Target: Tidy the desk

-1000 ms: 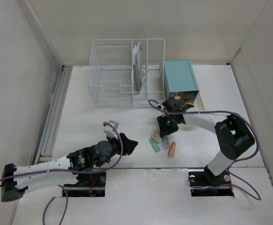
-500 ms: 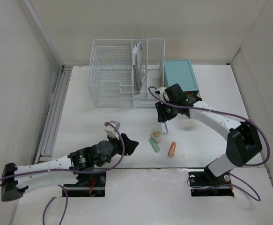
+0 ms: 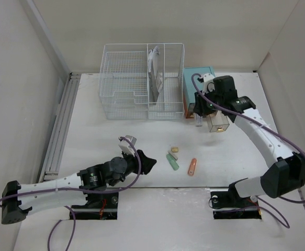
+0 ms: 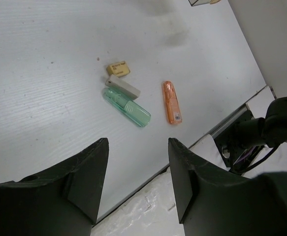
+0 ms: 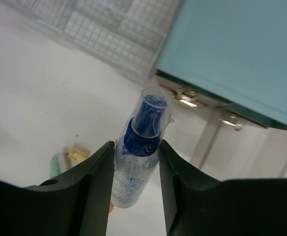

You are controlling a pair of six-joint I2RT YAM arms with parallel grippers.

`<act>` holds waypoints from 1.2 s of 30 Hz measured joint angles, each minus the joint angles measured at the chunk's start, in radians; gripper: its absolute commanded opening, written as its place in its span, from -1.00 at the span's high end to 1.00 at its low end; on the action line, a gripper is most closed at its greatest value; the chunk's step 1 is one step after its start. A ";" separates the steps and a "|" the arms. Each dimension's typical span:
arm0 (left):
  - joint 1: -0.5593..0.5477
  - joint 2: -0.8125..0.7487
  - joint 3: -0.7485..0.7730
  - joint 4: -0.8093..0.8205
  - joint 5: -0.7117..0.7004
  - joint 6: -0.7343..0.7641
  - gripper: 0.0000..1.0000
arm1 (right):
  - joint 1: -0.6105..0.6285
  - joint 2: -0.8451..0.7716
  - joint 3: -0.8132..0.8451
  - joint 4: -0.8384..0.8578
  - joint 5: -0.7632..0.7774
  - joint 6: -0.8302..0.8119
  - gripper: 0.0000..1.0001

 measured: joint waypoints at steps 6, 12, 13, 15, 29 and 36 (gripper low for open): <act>0.000 0.005 -0.005 0.018 0.005 0.000 0.03 | -0.130 -0.040 0.020 0.000 0.069 -0.038 1.00; 0.000 0.026 -0.005 0.039 0.019 0.000 0.03 | -0.187 -0.039 0.020 0.001 0.146 -0.079 1.00; 0.000 0.027 -0.005 0.039 0.020 0.000 0.03 | -0.192 -0.035 0.020 0.000 0.154 -0.088 1.00; 0.000 0.027 -0.005 0.040 0.022 0.000 0.03 | -0.196 -0.018 0.020 0.000 0.169 -0.103 1.00; 0.000 0.021 -0.019 0.048 0.023 0.000 0.03 | -0.198 0.079 0.020 -0.054 0.164 -0.192 -0.58; 0.000 0.019 -0.019 0.052 0.023 0.001 0.03 | -0.198 -0.048 0.008 -0.052 0.108 -0.274 1.00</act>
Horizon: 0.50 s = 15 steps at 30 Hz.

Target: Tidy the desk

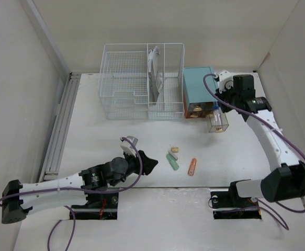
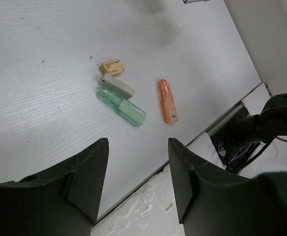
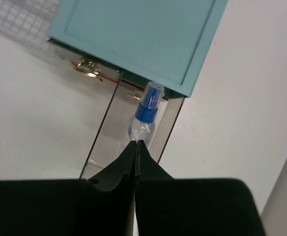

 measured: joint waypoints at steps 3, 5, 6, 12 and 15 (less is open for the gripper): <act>0.000 0.006 0.000 0.012 0.001 0.004 0.03 | -0.010 -0.118 -0.048 -0.016 -0.071 -0.142 1.00; 0.000 0.019 0.000 0.025 0.003 0.009 0.03 | -0.021 -0.201 -0.090 -0.048 -0.119 -0.251 1.00; 0.000 0.030 0.000 0.032 0.003 0.011 0.03 | -0.028 -0.233 -0.108 -0.068 -0.134 -0.307 1.00; 0.000 0.095 0.000 0.069 0.019 0.030 0.03 | -0.045 -0.320 -0.226 -0.241 -0.182 -0.626 1.00; 0.000 0.121 0.000 0.095 0.027 0.037 0.03 | -0.060 -0.319 -0.292 -0.283 -0.200 -0.696 1.00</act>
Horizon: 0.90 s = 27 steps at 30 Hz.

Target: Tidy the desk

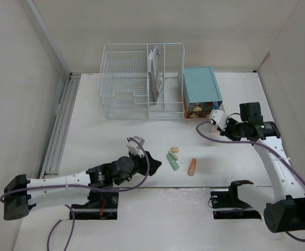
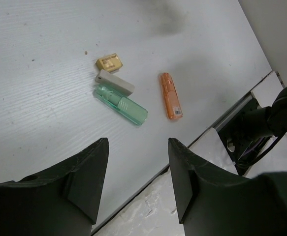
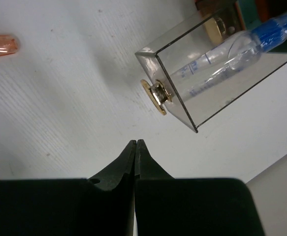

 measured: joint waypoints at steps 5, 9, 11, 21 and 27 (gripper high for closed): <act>0.000 0.022 0.000 0.023 0.015 0.004 0.03 | -0.032 -0.019 -0.036 0.060 -0.022 -0.001 1.00; 0.000 0.021 0.000 0.027 0.021 0.005 0.03 | -0.032 0.008 -0.033 0.136 -0.046 0.021 1.00; 0.000 0.015 0.000 0.026 0.022 0.005 0.03 | -0.032 0.045 -0.031 0.171 -0.058 0.037 1.00; 0.000 -0.011 0.000 0.024 0.024 0.006 0.03 | -0.035 0.158 -0.013 0.301 -0.076 0.150 1.00; 0.000 -0.045 -0.001 0.022 0.024 0.005 0.03 | -0.038 0.157 -0.012 0.302 -0.086 0.166 1.00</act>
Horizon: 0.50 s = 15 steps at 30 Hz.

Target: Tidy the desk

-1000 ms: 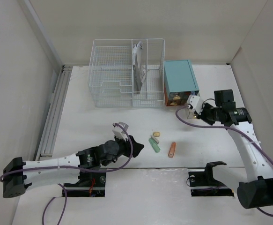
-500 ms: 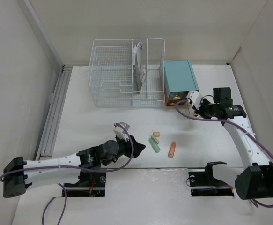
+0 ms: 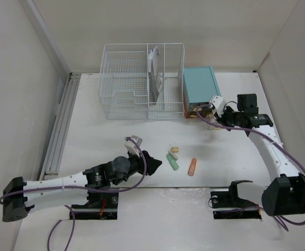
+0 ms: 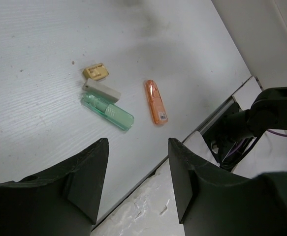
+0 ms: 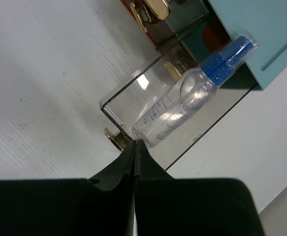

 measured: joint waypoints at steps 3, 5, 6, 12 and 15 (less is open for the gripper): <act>0.000 -0.005 -0.002 -0.001 0.000 -0.001 0.03 | 0.000 -0.001 0.003 -0.006 -0.023 -0.010 1.00; 0.000 -0.005 -0.002 0.000 0.000 -0.001 0.03 | 0.000 -0.004 0.004 -0.006 -0.039 -0.021 1.00; 0.000 -0.005 -0.002 0.000 0.000 -0.001 0.03 | 0.000 -0.007 0.006 -0.006 -0.047 -0.027 1.00; 0.000 -0.005 -0.002 0.000 0.000 -0.001 0.03 | 0.000 -0.015 0.027 0.024 -0.064 -0.028 1.00; 0.000 -0.008 -0.002 -0.001 0.000 -0.001 0.03 | 0.000 0.000 0.027 0.058 -0.045 -0.006 1.00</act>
